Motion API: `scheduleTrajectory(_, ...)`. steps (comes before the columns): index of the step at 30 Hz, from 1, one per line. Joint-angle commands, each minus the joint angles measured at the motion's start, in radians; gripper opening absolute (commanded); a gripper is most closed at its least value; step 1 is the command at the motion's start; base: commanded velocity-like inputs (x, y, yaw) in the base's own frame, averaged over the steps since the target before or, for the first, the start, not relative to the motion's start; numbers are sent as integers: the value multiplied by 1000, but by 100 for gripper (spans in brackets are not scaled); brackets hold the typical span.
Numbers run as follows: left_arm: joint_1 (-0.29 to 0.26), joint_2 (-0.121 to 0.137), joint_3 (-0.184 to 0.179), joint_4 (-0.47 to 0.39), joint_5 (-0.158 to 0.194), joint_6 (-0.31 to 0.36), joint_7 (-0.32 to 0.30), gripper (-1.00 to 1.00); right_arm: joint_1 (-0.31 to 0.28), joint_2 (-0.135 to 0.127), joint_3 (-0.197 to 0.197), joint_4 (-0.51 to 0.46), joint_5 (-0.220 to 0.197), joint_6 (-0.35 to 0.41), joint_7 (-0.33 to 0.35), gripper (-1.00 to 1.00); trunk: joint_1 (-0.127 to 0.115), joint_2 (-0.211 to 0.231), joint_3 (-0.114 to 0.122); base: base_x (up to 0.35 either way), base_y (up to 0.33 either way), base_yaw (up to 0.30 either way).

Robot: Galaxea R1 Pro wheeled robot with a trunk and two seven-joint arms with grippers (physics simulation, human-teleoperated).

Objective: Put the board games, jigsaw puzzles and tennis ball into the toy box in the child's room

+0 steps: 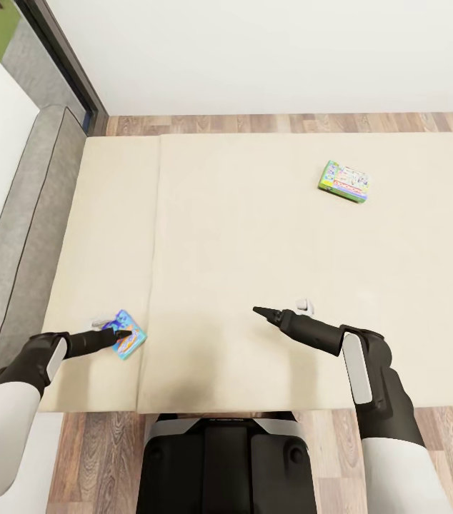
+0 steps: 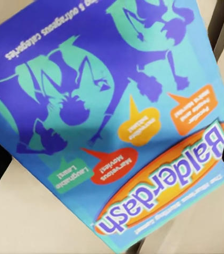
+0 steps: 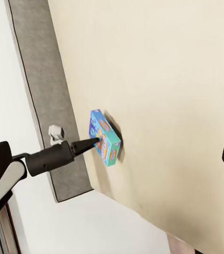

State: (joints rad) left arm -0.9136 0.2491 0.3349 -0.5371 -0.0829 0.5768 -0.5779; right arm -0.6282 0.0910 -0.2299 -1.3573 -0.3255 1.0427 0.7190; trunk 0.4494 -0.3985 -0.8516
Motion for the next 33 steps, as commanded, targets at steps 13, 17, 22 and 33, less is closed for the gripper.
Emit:
scheduleTrajectory(13, -1, -5, 4, -19, -9, 8, -8, 100, -1, 1, -2, 0, 6, 5, 8, 100, 1, -2, -1, 0, 0, 0)
scheduleTrajectory(17, -1, -6, 4, -24, -9, 8, -9, 100, -1, 1, -2, 0, 6, 5, 8, 100, 1, -2, -1, 0, 0, 0)
scheduleTrajectory(22, -1, -12, 3, -30, -9, 9, -9, 100, -1, 1, -2, 0, 5, 5, 8, 100, 1, -2, -1, 0, 0, 0)
scheduleTrajectory(33, -1, -45, 1, -50, -9, 11, -8, 100, -1, 1, -2, 0, 5, 5, 8, 100, 1, -2, -1, 0, 0, 0)
